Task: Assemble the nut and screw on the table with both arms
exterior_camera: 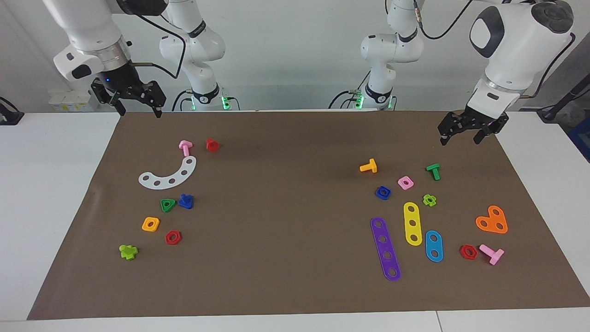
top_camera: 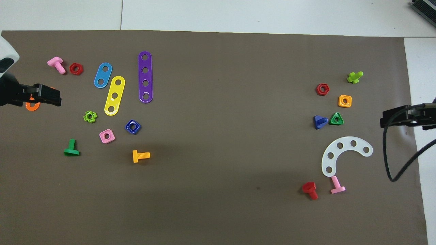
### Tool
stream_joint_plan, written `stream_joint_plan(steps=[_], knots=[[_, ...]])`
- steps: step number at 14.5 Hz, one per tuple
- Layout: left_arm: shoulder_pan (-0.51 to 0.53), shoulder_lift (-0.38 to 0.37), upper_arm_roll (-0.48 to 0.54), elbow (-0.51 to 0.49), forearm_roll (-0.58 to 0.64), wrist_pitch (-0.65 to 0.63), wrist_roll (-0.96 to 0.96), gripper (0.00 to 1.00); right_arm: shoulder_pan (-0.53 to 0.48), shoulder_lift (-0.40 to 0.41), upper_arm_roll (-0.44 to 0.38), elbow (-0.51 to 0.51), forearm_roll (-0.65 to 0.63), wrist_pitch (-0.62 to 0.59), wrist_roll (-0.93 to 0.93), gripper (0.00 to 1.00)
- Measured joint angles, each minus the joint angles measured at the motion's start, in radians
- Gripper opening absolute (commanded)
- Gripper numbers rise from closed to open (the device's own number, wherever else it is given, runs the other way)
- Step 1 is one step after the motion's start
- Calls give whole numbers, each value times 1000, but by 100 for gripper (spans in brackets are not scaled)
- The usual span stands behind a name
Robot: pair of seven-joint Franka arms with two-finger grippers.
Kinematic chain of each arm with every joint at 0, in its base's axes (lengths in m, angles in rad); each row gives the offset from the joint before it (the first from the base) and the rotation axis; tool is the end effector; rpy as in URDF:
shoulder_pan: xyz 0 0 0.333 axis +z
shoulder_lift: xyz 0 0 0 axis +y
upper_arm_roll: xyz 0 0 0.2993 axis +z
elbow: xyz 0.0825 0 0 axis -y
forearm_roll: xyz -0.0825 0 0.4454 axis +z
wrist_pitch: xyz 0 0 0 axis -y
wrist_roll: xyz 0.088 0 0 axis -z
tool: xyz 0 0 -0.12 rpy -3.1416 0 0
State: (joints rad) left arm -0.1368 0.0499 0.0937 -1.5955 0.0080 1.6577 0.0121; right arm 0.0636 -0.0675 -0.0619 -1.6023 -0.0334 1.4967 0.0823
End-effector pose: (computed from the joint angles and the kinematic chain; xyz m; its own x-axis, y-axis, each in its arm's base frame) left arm 0.6365 -0.0277 0.5581 0.9984 -0.0560 0.0124 -0.0559 -0.9984 -0.0128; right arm 0.5877 -0.0043 0.6124 0.9959 -0.0826 -0.0357 -0.0815 -0.9962 0.0322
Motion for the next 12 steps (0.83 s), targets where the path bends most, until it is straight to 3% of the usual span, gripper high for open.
stream_joint_plan(steps=[12], knots=[[0, 0, 0, 0, 0, 0, 0, 100, 0, 0, 0, -6, 0, 14, 0, 100]])
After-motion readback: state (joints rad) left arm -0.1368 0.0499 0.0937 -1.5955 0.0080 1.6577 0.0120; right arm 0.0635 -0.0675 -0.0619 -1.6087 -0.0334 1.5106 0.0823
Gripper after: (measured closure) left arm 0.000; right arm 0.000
